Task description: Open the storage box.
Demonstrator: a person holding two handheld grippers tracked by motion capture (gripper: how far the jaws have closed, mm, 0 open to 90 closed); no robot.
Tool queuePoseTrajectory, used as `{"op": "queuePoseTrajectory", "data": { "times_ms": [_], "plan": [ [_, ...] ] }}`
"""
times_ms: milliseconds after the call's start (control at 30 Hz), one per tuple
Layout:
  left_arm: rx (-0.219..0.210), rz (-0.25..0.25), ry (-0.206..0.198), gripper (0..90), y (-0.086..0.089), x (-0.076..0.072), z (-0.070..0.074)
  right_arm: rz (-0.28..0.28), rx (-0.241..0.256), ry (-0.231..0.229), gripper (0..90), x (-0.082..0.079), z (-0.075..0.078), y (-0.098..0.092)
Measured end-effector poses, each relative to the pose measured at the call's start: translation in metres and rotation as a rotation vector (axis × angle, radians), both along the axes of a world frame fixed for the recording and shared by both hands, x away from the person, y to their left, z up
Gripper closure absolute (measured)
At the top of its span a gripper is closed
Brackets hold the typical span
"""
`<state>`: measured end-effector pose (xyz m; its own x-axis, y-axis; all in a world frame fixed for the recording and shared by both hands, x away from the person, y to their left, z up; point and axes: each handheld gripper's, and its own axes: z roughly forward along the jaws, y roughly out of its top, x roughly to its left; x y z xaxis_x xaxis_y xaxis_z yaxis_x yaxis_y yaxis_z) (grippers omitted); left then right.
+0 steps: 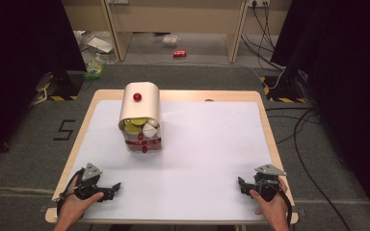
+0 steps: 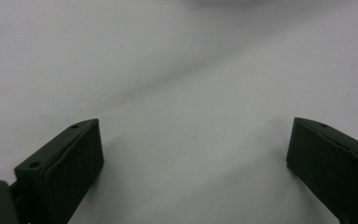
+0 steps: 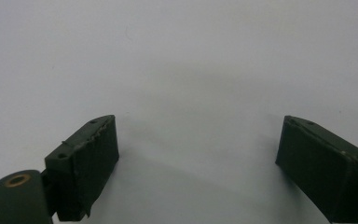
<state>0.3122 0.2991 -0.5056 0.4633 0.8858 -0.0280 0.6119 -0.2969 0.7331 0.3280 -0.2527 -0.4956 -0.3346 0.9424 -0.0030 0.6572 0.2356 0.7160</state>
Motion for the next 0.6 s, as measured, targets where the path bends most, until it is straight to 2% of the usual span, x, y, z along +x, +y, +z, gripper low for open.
{"op": "queuePoseTrajectory", "data": {
  "times_ms": [233, 367, 400, 600],
  "plan": [
    [-0.004, 0.008, -0.008, 5.8, 0.001, -0.001, 0.001, 0.000, 0.001, -0.001, 13.0, 0.000, 0.000, 0.000],
    [0.000, -0.015, -0.025, 12.9, -0.001, -0.003, 0.002, -0.001, 0.001, -0.001, 13.0, 0.000, 0.000, 0.000],
    [-0.001, -0.011, -0.045, 16.6, -0.003, -0.003, 0.003, 0.000, 0.000, -0.001, 13.0, 0.000, 0.000, 0.000],
    [-0.035, -0.003, -0.077, 15.5, -0.009, -0.004, 0.005, -0.001, 0.000, -0.001, 13.0, 0.000, 0.000, 0.000]
  ]
}}
